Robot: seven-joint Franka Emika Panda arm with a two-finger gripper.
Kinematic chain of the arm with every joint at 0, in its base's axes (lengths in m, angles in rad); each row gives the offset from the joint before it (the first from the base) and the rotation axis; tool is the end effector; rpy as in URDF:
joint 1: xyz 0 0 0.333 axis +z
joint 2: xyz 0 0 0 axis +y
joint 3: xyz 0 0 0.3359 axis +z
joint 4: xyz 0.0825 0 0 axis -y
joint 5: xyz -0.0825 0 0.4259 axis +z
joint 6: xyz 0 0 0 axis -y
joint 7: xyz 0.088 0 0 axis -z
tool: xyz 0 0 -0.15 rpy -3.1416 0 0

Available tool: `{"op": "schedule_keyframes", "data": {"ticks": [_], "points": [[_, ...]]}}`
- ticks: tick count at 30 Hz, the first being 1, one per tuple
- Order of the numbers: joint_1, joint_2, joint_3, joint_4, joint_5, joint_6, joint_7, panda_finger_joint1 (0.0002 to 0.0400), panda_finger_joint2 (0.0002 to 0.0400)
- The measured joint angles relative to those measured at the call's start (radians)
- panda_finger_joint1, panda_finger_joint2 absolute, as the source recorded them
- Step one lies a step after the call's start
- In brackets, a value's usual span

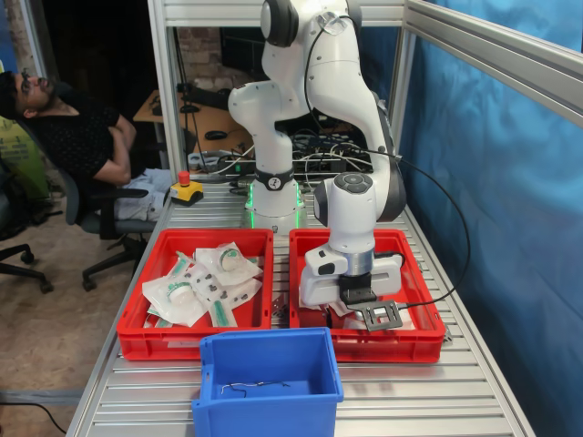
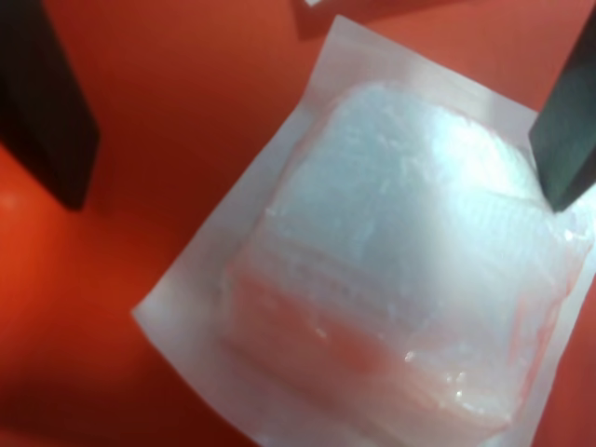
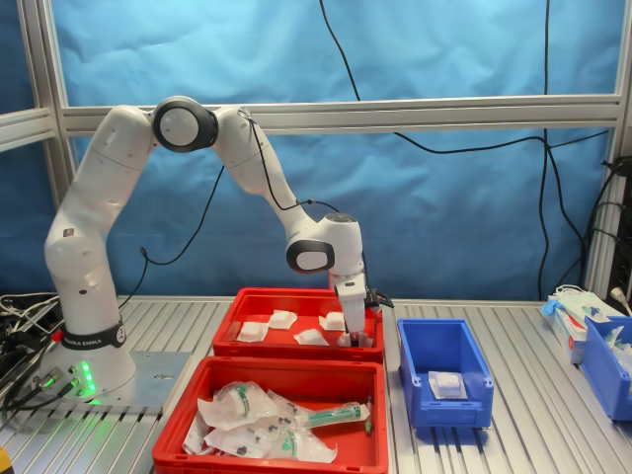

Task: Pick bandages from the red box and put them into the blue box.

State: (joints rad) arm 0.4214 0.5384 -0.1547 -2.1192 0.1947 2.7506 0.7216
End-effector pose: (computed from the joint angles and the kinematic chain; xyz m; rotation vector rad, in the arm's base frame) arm 0.5977 0.1534 0.1034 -2.9439 0.9197 -0.1383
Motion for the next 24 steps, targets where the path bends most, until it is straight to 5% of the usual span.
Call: {"op": "schedule_keyframes", "data": {"ticks": [24], "points": [[0.001,0.059,-0.007,0.08,0.0,0.0,0.0,0.04,0.04]]}}
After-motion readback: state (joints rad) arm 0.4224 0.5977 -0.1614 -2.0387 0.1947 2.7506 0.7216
